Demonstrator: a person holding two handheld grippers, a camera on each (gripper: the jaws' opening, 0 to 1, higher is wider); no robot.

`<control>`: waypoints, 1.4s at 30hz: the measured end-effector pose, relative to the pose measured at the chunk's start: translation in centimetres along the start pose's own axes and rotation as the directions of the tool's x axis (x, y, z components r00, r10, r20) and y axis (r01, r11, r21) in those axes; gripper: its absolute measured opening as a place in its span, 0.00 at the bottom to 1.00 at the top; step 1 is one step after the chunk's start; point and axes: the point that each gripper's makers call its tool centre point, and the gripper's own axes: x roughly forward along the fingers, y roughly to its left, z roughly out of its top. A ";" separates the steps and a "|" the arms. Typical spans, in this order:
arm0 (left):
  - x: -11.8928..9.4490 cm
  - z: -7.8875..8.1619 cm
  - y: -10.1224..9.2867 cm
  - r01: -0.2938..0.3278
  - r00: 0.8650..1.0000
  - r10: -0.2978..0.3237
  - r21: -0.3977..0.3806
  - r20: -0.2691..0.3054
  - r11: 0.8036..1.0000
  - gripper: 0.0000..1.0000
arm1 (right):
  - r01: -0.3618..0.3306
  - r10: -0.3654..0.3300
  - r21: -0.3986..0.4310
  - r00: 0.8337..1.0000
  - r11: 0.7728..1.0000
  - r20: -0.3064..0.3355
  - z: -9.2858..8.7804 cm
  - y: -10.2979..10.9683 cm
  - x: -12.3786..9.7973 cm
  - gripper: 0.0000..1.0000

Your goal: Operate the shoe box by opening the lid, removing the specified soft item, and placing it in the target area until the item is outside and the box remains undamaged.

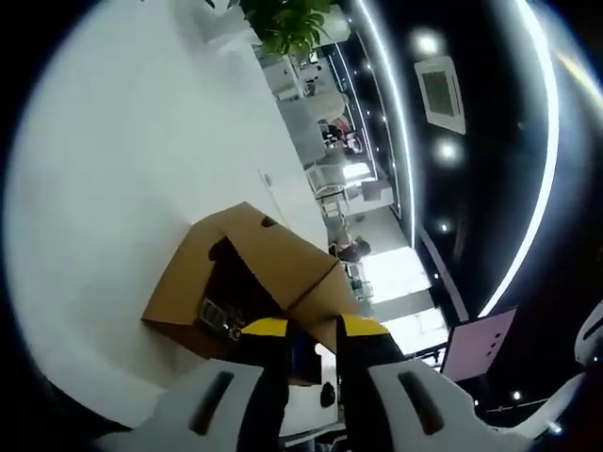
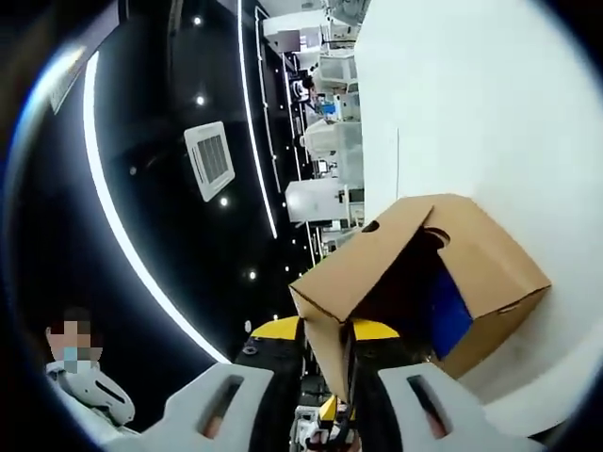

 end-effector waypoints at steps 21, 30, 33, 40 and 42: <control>0.8 1.3 -1.8 0.001 1.000 -0.001 0.100 -0.006 0.995 0.17 | 0.026 -0.025 -0.076 1.000 0.997 0.006 0.8 1.7 1.5 0.12; 1.1 1.9 -2.2 0.014 1.000 -0.014 0.100 -0.002 0.995 0.16 | 0.073 -0.070 -0.174 0.997 0.982 0.023 1.4 2.1 1.1 0.12; 1.2 2.0 -2.3 0.016 1.000 -0.016 0.102 0.005 0.995 0.16 | 0.099 -0.095 -0.202 0.995 0.974 0.028 1.5 2.0 0.7 0.12; 1.3 2.1 -2.6 0.020 1.000 -0.020 0.100 0.000 0.995 0.16 | 0.211 -0.230 -0.453 0.973 0.866 0.014 1.2 1.8 0.1 0.12; 1.4 2.2 -2.7 0.021 1.000 -0.021 0.107 -0.002 0.994 0.16 | 0.231 -0.276 -0.551 0.961 0.802 0.002 1.1 1.8 -0.1 0.12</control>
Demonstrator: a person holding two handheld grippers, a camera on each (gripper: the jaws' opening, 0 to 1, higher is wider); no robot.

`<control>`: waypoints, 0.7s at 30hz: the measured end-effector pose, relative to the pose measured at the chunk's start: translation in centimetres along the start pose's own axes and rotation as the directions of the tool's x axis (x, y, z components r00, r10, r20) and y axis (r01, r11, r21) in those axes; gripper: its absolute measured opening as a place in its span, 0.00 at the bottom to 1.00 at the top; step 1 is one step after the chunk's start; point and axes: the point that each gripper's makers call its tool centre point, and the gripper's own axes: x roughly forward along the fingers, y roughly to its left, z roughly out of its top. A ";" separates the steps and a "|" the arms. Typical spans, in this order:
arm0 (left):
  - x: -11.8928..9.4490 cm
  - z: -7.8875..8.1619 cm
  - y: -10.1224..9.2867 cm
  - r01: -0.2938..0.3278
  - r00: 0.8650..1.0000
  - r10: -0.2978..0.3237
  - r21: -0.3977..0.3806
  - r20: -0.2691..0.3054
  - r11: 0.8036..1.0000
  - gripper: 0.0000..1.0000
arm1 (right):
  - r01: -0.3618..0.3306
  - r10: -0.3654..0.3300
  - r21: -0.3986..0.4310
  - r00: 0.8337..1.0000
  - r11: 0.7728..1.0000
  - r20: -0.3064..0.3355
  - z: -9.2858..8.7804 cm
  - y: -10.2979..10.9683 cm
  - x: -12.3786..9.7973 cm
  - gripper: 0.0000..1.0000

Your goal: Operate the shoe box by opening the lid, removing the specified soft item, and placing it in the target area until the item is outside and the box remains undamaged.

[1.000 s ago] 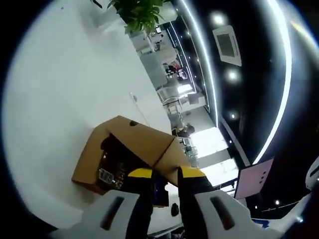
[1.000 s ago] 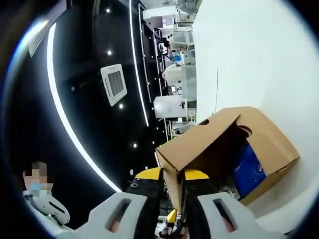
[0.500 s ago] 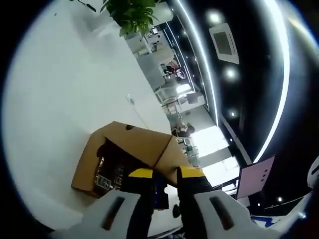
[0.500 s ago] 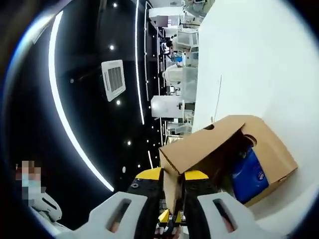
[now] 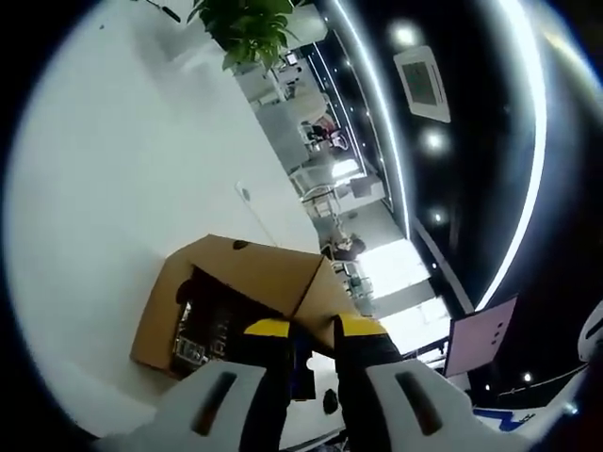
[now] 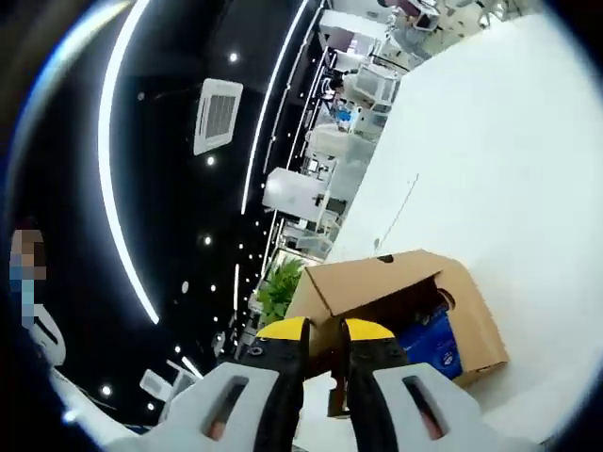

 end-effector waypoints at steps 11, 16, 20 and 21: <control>0.2 0.4 -0.3 -0.002 1.000 0.002 0.026 -0.004 1.000 0.16 | 0.081 -0.085 -0.318 0.996 0.944 0.002 0.0 -0.3 0.1 0.17; 0.3 0.5 -0.5 -0.005 1.000 0.005 0.043 -0.007 0.999 0.16 | 0.127 -0.134 -0.387 0.991 0.913 0.008 -0.4 -1.2 -0.3 0.17; 0.4 0.4 -0.8 -0.007 1.000 0.008 0.060 -0.013 0.998 0.16 | 0.246 -0.208 -0.540 0.969 0.805 0.132 1.5 -2.0 -0.1 0.22; 0.4 0.4 -0.9 -0.011 1.000 0.012 0.065 -0.016 0.998 0.16 | 0.264 -0.205 -0.598 0.965 0.757 0.166 1.9 -2.0 0.2 0.23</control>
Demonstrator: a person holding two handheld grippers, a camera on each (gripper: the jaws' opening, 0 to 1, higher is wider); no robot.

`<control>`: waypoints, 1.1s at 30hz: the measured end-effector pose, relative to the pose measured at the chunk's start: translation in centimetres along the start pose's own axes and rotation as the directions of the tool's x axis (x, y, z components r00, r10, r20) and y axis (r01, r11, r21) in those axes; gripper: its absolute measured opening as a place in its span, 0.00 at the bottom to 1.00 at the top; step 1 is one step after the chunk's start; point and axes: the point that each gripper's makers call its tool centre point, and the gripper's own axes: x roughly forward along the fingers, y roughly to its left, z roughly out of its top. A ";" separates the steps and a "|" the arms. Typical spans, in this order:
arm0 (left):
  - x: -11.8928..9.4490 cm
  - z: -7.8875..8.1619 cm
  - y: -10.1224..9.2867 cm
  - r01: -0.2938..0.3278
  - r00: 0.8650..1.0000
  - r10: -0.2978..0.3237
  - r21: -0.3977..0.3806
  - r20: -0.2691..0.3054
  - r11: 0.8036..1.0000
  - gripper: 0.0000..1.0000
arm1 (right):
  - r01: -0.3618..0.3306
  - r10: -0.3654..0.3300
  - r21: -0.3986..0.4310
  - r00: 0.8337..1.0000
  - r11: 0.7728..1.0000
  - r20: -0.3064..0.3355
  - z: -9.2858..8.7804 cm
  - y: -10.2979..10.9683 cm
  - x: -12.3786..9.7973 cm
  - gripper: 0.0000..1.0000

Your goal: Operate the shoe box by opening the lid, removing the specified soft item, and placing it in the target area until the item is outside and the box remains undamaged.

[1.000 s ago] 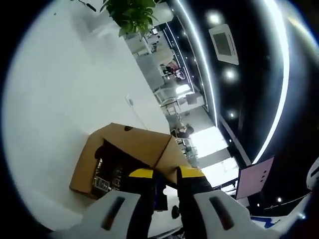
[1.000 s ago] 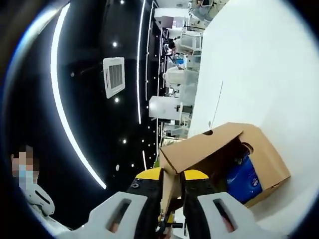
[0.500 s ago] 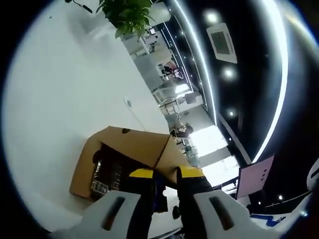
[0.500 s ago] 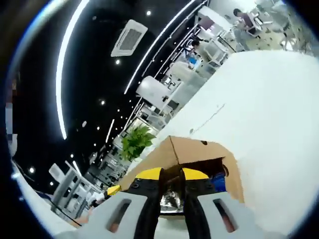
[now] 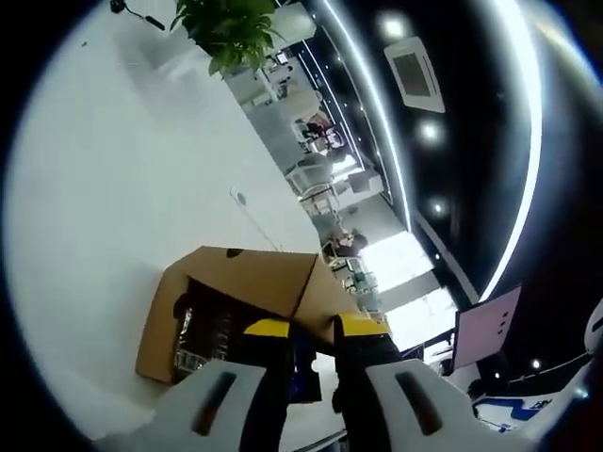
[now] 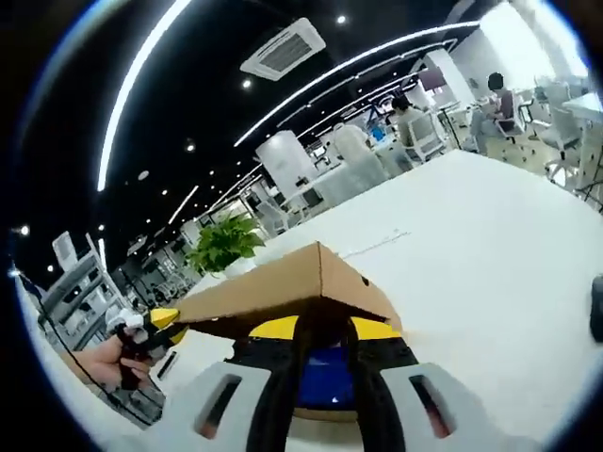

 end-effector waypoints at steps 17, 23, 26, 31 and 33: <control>0.5 0.5 -0.9 -0.001 1.000 0.002 0.040 -0.022 0.999 0.15 | 0.063 -0.048 -0.221 0.996 0.973 0.072 0.3 0.2 2.4 0.21; 0.3 0.2 -0.7 -0.008 0.999 0.010 0.052 -0.034 0.999 0.16 | 0.092 -0.077 -0.180 0.993 0.979 0.086 0.5 -0.2 3.3 0.15; 0.1 0.0 -0.6 -0.013 0.999 0.016 0.055 -0.048 0.998 0.16 | 0.108 -0.086 -0.280 0.992 0.954 0.093 1.0 -0.1 3.9 0.15; -0.5 0.0 -0.8 -0.005 0.998 0.016 0.187 -0.058 0.982 0.12 | 0.135 -0.106 -0.288 0.988 0.948 0.115 1.6 0.0 4.1 0.14; -0.7 0.1 -1.0 0.002 0.998 0.011 0.203 -0.065 0.979 0.11 | 0.134 -0.104 -0.279 0.987 0.951 0.119 1.7 0.1 4.2 0.14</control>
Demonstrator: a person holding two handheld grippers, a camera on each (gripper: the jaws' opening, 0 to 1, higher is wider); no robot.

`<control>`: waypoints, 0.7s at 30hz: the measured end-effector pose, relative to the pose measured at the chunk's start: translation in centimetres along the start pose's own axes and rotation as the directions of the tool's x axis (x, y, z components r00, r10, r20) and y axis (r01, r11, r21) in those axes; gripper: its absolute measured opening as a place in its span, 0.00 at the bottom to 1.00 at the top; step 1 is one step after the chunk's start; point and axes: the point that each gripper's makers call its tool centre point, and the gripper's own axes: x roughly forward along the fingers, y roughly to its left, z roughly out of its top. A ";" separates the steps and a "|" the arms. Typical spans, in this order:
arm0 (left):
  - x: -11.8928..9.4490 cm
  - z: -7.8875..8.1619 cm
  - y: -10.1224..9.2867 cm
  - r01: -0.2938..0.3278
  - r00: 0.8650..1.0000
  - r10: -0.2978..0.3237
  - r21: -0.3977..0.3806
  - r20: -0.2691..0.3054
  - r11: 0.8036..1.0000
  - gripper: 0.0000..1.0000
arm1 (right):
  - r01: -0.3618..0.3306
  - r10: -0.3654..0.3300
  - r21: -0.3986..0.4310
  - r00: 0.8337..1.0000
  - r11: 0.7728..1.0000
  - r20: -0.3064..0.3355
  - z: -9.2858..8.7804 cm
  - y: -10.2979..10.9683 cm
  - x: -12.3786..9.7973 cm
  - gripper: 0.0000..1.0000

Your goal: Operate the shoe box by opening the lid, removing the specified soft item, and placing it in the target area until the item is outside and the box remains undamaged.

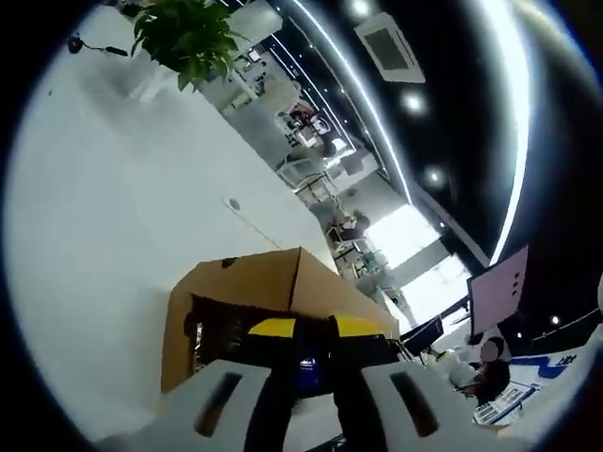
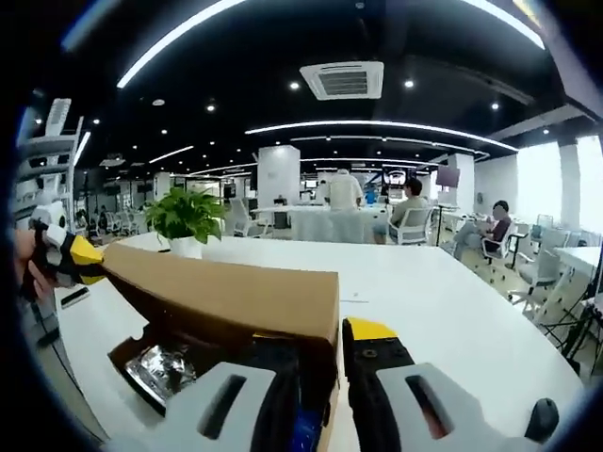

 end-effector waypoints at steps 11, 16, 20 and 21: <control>-1.3 -3.4 2.7 -0.014 0.970 0.113 0.414 -0.215 0.910 0.23 | 0.037 -0.036 0.048 0.999 0.998 -0.010 0.1 -1.1 0.1 0.05; -0.7 -5.0 2.7 0.072 0.955 0.097 0.539 -0.279 0.839 0.32 | 0.040 -0.040 0.020 0.999 0.999 -0.011 0.6 -1.1 0.5 0.05; -0.3 -5.9 3.4 0.122 0.927 0.147 0.648 -0.345 0.752 0.29 | 0.028 -0.028 -0.016 1.000 0.999 -0.001 1.2 -0.9 1.1 0.01; -0.4 -6.6 3.6 0.158 0.906 0.176 0.694 -0.384 0.703 0.22 | 0.063 -0.063 -0.060 0.998 0.996 0.003 1.3 -1.4 1.2 0.00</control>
